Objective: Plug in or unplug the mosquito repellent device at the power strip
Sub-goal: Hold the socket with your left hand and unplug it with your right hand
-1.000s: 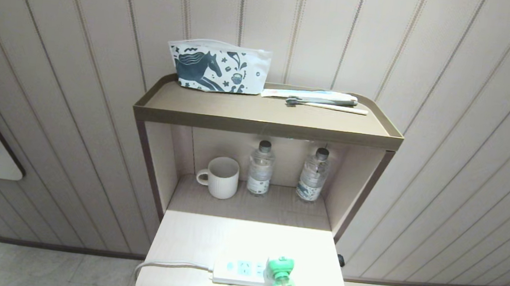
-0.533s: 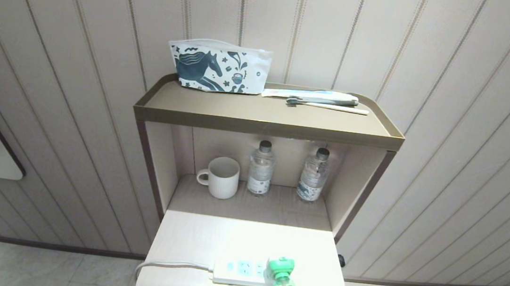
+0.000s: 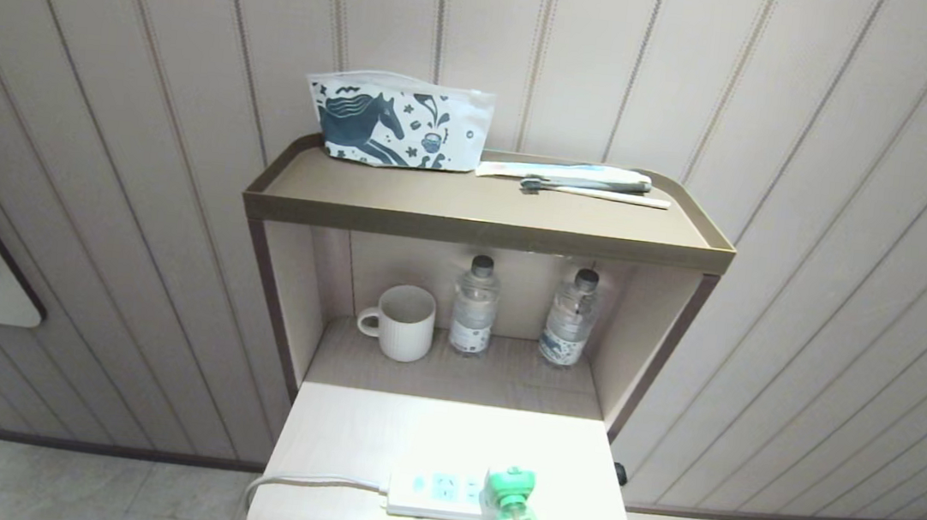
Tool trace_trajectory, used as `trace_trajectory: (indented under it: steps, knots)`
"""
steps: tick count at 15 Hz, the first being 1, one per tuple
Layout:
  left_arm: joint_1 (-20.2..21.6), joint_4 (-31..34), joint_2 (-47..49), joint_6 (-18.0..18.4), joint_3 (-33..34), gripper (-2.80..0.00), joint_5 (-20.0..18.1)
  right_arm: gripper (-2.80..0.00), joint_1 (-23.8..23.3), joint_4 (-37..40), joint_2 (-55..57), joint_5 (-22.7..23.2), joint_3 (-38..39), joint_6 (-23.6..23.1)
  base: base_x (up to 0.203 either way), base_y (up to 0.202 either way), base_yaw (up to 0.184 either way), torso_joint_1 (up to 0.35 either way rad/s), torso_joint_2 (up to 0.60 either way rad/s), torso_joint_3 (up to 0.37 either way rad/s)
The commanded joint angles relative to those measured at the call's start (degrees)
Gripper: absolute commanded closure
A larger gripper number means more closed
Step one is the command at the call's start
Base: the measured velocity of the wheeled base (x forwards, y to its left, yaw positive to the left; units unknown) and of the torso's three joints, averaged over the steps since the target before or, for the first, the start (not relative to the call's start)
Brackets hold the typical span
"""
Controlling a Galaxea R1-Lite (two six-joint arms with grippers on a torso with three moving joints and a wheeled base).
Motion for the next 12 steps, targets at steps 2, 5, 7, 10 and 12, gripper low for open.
trace_trajectory:
  steps: [2,5,7,10,12]
  knots:
    - [0.0,0.0,-0.02,0.02,0.0,0.0,0.0,0.0,-0.11,-3.0,-1.92,12.51,3.5,-1.92,0.0,0.0,0.0,0.0,0.0,0.0]
    - [0.0,0.0,-0.02,0.02,0.0,0.0,0.0,0.0,-0.22,-6.83,-1.73,10.2,5.21,-2.07,0.0,0.0,0.0,0.0,0.0,0.0]
    - [0.0,0.0,-0.02,0.02,0.0,0.0,0.0,0.0,-0.22,-6.9,-1.8,10.2,5.13,-2.33,0.0,0.0,0.0,0.0,0.0,0.0]
    - [0.0,0.0,-0.02,0.02,0.0,0.0,-0.02,0.0,-0.22,-6.92,-1.8,10.37,5.13,-2.5,0.0,0.0,0.0,0.0,0.0,0.0]
    - [0.0,0.0,-0.02,0.02,0.0,0.0,0.0,0.0,-0.22,-6.99,-1.89,10.37,5.13,-2.5,0.0,0.0,0.0,0.0,0.0,0.0]
